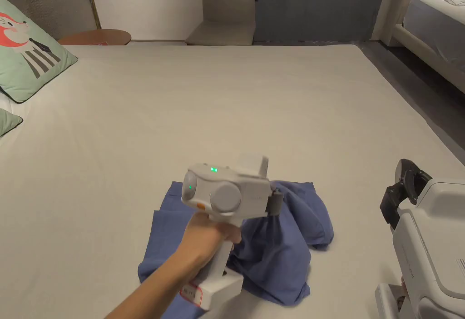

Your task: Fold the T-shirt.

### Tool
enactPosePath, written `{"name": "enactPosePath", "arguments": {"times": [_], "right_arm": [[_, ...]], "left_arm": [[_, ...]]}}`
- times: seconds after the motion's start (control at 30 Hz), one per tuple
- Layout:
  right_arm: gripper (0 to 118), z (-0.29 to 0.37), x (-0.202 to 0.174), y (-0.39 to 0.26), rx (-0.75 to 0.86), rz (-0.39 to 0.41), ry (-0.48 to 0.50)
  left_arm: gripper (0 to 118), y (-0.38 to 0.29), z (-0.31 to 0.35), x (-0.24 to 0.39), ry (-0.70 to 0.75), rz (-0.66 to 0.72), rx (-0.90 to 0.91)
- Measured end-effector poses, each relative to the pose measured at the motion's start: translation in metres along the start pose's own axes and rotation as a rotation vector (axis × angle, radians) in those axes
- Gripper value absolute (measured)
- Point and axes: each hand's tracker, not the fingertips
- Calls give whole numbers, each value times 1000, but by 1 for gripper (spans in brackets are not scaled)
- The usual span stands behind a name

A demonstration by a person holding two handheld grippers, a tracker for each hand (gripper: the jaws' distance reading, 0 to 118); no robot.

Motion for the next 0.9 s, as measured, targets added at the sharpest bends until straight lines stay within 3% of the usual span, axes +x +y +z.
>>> {"name": "enactPosePath", "arguments": {"times": [0.17,0.27,0.33,0.37,0.47,0.5,0.67,0.9], "right_arm": [[1,-2,-10,-9,-28,-9,19],[1,-1,-19,-11,-35,-10,36],[1,-3,-23,-12,-38,-7,45],[1,-2,-25,-12,-38,-4,50],[1,-4,-30,-10,-36,4,61],[1,-4,-32,-9,-34,5,65],[1,6,-44,5,-16,5,75],[1,10,-59,26,35,12,90]], "left_arm": [[6,-42,-31,-20,47,106,-147],[6,-58,-42,-24,110,63,-190],[13,-62,-40,-19,111,56,-166],[23,-62,-35,-18,102,55,-151],[97,-56,-20,-19,85,83,-130],[111,-54,-13,-20,85,113,-103],[109,-40,50,-19,152,134,80],[109,-34,128,-46,373,49,433]]}}
